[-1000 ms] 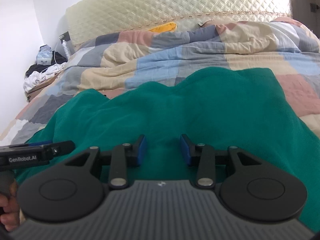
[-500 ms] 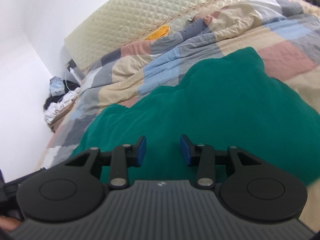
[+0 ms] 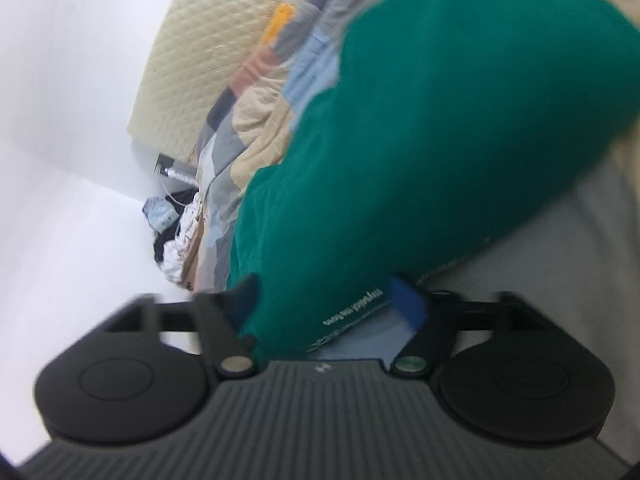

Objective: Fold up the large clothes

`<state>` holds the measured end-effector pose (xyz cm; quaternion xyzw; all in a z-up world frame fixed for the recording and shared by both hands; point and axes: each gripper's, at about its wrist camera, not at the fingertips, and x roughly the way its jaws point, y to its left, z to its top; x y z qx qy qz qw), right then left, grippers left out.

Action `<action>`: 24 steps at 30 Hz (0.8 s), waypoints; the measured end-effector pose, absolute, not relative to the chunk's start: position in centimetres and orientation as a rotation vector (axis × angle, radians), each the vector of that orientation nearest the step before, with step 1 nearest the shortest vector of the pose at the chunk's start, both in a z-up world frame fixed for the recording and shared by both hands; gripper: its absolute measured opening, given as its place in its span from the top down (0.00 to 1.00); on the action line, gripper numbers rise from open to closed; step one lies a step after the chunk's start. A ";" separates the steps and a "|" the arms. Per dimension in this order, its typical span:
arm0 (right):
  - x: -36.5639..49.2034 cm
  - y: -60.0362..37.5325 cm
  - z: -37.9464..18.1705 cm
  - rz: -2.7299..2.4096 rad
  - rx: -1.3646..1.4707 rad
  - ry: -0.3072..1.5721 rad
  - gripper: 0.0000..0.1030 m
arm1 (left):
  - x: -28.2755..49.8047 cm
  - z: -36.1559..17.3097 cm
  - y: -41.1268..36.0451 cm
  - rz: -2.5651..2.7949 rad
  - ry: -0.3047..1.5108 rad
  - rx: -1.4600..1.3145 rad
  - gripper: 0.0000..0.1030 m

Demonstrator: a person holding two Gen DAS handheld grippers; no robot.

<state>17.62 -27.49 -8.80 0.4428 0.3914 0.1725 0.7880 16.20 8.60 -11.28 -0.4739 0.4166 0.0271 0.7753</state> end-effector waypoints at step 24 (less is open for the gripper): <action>18.7 -30.7 -14.7 0.094 1.313 0.705 0.33 | 19.8 -15.4 9.7 0.096 0.685 -1.202 0.28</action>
